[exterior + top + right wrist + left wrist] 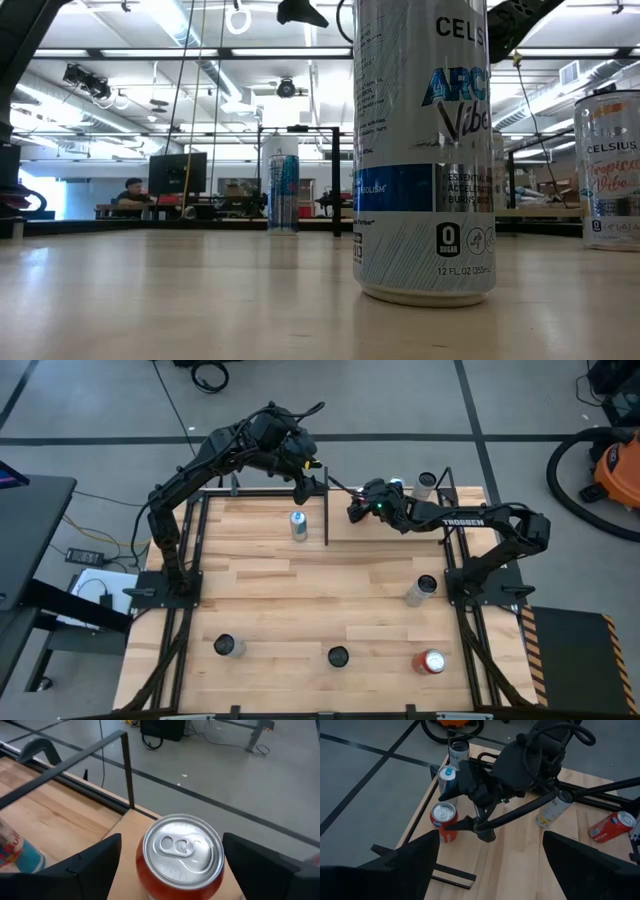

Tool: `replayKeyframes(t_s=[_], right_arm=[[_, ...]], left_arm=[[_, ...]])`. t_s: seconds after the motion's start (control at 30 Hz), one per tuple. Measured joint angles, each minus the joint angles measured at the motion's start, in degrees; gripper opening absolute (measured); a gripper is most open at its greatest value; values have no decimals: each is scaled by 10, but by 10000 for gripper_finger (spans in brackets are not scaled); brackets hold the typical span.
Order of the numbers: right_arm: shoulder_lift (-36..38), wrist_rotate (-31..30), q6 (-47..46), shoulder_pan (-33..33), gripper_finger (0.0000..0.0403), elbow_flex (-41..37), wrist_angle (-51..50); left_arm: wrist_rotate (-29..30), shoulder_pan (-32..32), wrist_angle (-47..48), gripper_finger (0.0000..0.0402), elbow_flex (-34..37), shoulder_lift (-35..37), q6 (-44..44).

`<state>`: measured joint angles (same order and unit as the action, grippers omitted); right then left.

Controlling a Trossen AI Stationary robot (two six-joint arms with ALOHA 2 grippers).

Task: Place canned beverage on shelf
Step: Put the left red soda can on the shelf

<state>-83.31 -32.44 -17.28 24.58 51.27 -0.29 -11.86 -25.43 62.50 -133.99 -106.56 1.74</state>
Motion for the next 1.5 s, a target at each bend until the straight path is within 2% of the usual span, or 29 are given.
replayKeyframes(t_s=[0.23,0.33,0.4,0.57,0.67,0.83,0.93,1.1,1.27,1.5], right_arm=[[25,10,47,3,389,0,7],[49,43,96,11,396,0,6],[69,106,127,21,398,0,4],[113,334,194,70,398,0,2],[133,417,238,103,398,0,1],[142,416,298,145,398,0,1],[119,416,306,171,398,0,-7],[83,450,316,199,398,0,-23],[69,488,314,209,398,0,-26],[52,491,310,205,398,0,-40]], left_arm=[[0,0,0,357,0,0,0],[0,0,0,357,0,0,-1],[0,0,0,357,0,0,-3],[0,0,0,357,0,0,-16],[0,0,0,357,0,0,-25],[0,0,0,357,0,0,-42],[0,0,-1,357,0,0,-42],[0,0,-1,357,0,0,-45],[0,0,-1,357,0,0,-46],[0,0,-1,357,0,0,-42]])
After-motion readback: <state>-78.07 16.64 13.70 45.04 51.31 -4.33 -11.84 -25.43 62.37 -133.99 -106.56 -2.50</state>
